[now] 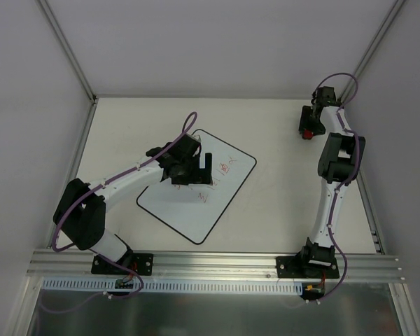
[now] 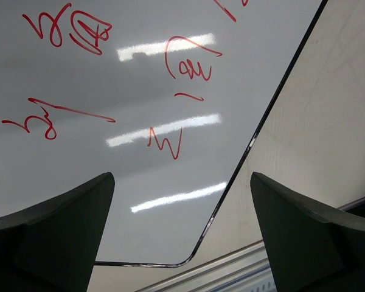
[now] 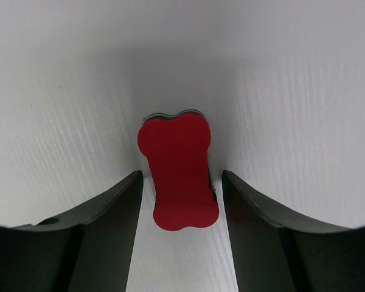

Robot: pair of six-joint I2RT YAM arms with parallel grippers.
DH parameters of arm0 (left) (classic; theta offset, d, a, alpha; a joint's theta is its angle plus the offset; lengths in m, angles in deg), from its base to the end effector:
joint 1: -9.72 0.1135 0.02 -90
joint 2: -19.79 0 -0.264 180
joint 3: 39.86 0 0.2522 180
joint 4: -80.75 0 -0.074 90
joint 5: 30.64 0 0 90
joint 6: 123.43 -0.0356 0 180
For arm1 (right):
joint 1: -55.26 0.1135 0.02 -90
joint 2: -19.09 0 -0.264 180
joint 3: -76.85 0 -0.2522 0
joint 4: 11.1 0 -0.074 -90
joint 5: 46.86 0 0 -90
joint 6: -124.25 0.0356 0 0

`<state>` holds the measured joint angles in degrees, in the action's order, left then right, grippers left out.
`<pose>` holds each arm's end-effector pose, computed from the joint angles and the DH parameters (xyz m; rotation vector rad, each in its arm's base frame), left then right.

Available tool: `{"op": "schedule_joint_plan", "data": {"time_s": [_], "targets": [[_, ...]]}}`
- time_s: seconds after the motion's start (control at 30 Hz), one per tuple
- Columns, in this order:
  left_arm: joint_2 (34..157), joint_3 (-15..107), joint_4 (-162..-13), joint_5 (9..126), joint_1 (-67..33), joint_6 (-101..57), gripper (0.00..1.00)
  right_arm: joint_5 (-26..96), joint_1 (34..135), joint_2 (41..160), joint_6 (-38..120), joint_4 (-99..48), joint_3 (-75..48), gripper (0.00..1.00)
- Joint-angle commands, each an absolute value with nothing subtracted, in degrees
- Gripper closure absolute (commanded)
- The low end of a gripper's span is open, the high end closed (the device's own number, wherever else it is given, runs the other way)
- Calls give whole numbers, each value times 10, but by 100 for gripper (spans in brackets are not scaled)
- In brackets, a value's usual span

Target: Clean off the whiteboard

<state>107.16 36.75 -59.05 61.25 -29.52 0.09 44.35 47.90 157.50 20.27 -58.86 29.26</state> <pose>0.2507 -0.2063 0.2450 0.1423 2.5491 -0.5707 0.5286 -0.0690 0.1740 -0.1367 2.5143 -0.1787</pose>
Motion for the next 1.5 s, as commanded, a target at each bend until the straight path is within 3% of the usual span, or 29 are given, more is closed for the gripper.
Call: {"op": "schedule_joint_plan", "data": {"time_s": [0.0,0.27,0.37,0.73,1.0,1.17,1.47], "targets": [[1054,364,-589,609,-287,4,4,455,480,1539,210,-562,293,41],[1060,364,-589,611,-286,1,4,454,480,1536,212,-549,293,44],[1063,363,-589,613,-284,1,5,461,480,1540,212,-549,293,51],[1062,345,-589,618,-233,18,9,468,498,1487,199,-548,247,99],[1057,321,-589,573,-146,20,10,438,604,1319,191,-534,91,100],[1064,302,-589,559,-101,21,13,419,740,1240,227,-518,-6,100],[1086,298,-590,540,-23,-10,16,453,956,1249,278,-487,-58,100]]}}
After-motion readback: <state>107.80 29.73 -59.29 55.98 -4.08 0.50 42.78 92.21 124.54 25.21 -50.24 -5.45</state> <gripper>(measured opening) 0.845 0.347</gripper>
